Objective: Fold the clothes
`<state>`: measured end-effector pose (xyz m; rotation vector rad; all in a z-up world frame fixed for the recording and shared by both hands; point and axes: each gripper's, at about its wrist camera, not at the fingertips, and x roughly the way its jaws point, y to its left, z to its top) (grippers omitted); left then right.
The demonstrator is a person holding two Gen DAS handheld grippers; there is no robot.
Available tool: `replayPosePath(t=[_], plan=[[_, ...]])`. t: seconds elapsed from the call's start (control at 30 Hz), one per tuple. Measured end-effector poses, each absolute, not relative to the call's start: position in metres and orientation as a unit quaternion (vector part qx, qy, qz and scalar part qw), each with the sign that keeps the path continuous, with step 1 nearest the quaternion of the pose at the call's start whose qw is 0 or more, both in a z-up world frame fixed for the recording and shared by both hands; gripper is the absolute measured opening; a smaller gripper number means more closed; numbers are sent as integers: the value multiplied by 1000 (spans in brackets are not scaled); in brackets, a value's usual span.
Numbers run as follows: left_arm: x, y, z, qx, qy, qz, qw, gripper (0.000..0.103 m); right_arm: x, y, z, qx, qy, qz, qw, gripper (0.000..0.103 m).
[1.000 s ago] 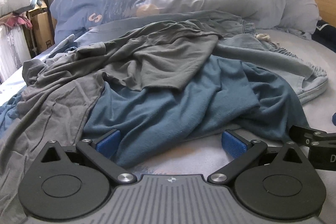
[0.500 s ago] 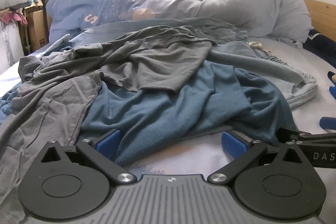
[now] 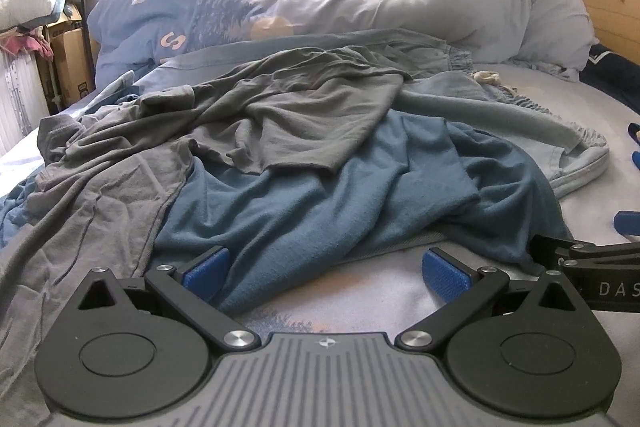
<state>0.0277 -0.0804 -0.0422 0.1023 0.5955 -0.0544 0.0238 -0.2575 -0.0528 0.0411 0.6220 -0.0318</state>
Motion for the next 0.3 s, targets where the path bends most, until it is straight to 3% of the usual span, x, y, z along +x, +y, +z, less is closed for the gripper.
replayPosePath(t=[0.3], plan=[[29,-82,-43,57,296,-23,953,103,24,-258,-54,20,305,-16,952,103]])
